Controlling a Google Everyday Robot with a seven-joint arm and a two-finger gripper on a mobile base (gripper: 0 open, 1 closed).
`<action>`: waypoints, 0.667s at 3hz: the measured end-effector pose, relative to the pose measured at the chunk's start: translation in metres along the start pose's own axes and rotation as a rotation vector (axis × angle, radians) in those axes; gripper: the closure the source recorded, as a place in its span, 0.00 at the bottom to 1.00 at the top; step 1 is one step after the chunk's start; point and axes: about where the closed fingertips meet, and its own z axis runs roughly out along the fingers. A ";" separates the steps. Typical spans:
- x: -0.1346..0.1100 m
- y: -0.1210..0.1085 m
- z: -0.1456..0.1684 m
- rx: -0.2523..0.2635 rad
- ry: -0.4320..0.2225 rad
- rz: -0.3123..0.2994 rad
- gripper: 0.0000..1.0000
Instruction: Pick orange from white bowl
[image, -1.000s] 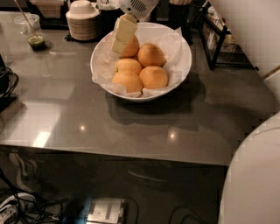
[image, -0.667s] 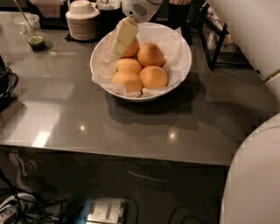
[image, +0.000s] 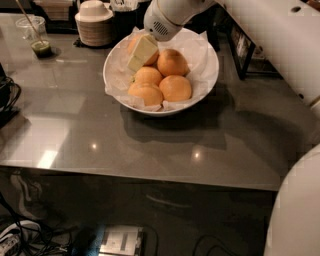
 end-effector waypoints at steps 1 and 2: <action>0.009 0.000 0.009 0.043 -0.013 0.066 0.00; 0.018 -0.005 0.017 0.078 -0.022 0.123 0.00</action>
Offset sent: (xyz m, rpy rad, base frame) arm 0.0195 -0.0155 -0.0321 0.1008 -0.0032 -0.2150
